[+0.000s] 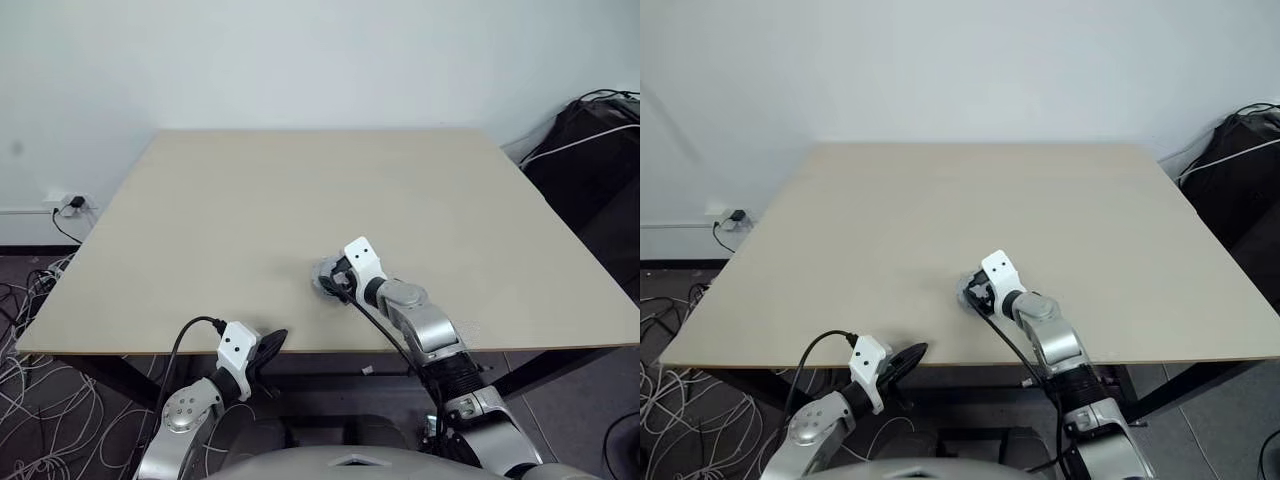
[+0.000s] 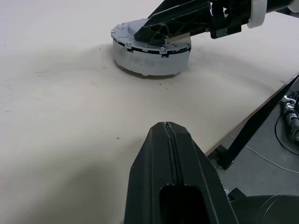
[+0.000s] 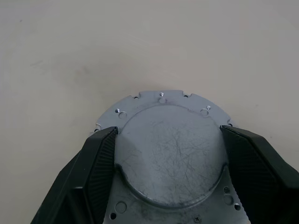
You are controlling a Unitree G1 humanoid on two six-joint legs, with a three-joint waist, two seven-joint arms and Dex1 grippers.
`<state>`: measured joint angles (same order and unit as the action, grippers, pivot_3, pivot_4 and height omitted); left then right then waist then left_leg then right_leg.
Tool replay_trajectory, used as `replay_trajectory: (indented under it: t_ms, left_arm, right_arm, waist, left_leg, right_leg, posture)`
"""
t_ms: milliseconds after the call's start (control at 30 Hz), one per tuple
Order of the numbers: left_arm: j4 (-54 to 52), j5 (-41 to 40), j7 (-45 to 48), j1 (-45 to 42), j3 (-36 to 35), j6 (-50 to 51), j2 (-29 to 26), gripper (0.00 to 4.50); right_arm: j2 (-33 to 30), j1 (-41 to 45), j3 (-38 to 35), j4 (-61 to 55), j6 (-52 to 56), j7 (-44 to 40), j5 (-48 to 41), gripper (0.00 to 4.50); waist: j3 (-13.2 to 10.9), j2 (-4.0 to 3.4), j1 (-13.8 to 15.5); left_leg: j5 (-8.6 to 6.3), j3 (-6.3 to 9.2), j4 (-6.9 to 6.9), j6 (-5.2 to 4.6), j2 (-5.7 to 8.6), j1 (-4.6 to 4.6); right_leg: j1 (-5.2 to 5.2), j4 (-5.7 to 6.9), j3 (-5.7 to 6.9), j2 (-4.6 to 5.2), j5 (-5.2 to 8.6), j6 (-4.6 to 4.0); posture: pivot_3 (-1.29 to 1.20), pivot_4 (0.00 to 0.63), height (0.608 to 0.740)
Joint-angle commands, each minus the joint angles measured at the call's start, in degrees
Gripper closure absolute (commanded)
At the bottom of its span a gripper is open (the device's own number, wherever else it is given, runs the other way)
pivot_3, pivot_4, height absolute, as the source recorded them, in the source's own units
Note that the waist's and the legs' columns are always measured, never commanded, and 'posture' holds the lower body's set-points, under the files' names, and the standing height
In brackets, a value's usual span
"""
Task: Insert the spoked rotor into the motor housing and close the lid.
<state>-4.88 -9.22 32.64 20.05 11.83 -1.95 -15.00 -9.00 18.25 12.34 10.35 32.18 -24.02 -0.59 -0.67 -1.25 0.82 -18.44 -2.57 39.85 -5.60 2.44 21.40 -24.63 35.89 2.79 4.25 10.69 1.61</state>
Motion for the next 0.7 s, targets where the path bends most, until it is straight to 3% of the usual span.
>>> replay_trajectory:
  t_ms: [33,700]
  left_arm:
    - [-0.72,-0.66,0.49,-0.60,-0.21,-1.18,0.14,4.50]
    - [-1.47,-0.56,0.20,-0.83,0.05,-0.59,0.28,4.50]
  right_arm:
    - [-0.94,0.47,0.48,-0.07,1.36,0.42,1.09,1.30]
    - [-4.07,0.93,3.43,-0.14,3.87,-2.56,1.69,1.30]
  waist:
    - [0.02,-0.03,0.01]
    - [0.06,-0.07,0.26]
  left_leg:
    - [0.00,0.00,0.00,0.00,0.00,0.00]
    - [-0.04,0.00,-0.03,-0.07,0.03,0.00]
  right_leg:
    - [0.00,0.00,0.00,0.00,0.00,0.00]
    - [0.01,-0.05,0.01,0.04,0.01,-0.01]
  posture:
    - [0.00,0.000,0.740]
    - [0.00,0.000,0.740]
